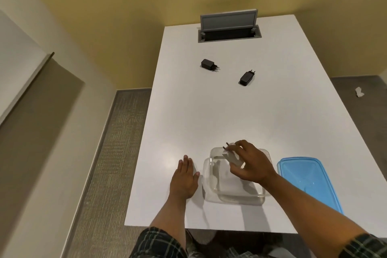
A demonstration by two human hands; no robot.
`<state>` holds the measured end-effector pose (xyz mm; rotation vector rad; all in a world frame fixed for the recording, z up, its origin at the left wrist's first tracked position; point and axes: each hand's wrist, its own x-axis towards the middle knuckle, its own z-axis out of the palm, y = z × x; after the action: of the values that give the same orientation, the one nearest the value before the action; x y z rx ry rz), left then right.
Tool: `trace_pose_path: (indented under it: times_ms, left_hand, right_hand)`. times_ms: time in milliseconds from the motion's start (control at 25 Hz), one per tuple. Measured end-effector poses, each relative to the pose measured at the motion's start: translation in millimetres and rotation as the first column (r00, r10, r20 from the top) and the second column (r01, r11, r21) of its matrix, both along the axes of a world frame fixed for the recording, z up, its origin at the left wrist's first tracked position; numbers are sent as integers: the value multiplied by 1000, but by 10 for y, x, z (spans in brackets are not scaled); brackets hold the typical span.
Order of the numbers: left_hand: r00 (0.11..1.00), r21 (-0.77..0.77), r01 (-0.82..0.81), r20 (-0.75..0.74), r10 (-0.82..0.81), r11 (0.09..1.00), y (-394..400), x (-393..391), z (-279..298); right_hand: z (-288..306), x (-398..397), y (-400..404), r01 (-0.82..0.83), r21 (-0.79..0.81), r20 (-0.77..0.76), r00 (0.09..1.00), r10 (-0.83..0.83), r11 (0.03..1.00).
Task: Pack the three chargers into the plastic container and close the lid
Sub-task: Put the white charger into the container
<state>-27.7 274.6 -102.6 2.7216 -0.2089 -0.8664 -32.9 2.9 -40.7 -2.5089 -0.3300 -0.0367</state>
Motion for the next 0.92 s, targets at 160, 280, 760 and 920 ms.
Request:
trace_pose_path:
  times_ms: [160, 280, 760, 920]
  left_hand:
    - [997, 30, 37, -69, -35, 999, 62, 209, 44]
    - [989, 64, 42, -141, -32, 997, 97, 252, 96]
    - [995, 87, 13, -98, -4, 996, -101, 588, 232]
    - [994, 127, 13, -105, 0, 992, -152, 716, 307]
  right_hand:
    - [-25, 114, -16, -90, -120, -124, 989, 75, 989]
    - [-67, 170, 90, -141, -201, -234, 968, 92, 969]
    - [-90, 657, 548, 133, -318, -438, 857, -270, 939]
    - [-65, 757, 611, 146, -349, -453, 838, -303, 926]
